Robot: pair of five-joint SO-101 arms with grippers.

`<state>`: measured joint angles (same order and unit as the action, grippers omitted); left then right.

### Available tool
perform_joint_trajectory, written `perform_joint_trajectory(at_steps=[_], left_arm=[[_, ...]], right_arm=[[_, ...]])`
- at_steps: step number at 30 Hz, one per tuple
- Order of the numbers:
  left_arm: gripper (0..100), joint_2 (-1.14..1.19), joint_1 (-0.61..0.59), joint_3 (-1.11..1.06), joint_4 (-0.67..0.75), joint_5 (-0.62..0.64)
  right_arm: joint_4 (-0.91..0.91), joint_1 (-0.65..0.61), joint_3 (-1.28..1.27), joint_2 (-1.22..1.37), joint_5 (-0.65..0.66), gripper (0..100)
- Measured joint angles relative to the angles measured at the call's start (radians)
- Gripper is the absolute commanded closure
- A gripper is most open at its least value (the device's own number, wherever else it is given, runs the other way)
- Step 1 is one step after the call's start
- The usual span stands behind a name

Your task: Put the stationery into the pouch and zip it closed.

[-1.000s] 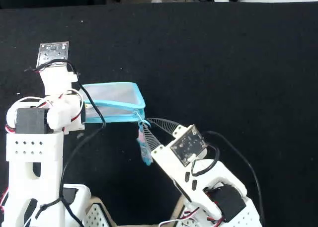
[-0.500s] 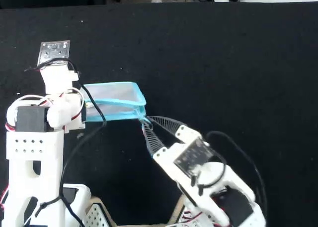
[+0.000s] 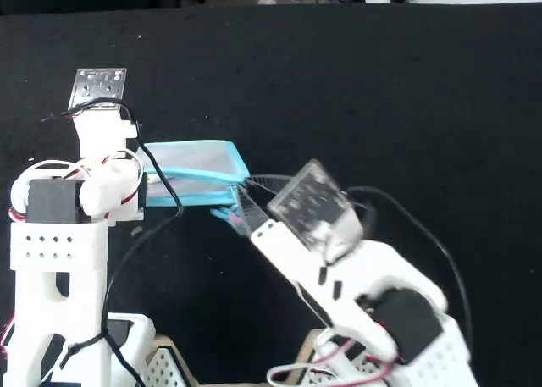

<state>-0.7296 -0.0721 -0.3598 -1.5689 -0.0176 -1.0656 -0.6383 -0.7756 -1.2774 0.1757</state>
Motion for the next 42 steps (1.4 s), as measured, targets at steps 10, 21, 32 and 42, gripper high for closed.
perform_joint_trajectory(at_steps=[10,21,32,42], left_arm=[[97,0.000,0.000,0.000,0.000,0.000],[97,0.000,0.000,0.000,0.000,-0.002],[97,0.000,-0.002,0.000,0.000,-0.003],[97,0.000,-0.009,0.000,0.006,-0.006]], right_arm=[[-0.124,-0.034,-0.181,-0.213,-0.043,82.5],[0.097,-0.035,-0.557,-0.500,-0.044,83.2],[0.160,-0.121,-0.600,-0.516,-0.044,83.6],[0.166,-0.120,-0.606,-0.516,-0.044,98.3]])
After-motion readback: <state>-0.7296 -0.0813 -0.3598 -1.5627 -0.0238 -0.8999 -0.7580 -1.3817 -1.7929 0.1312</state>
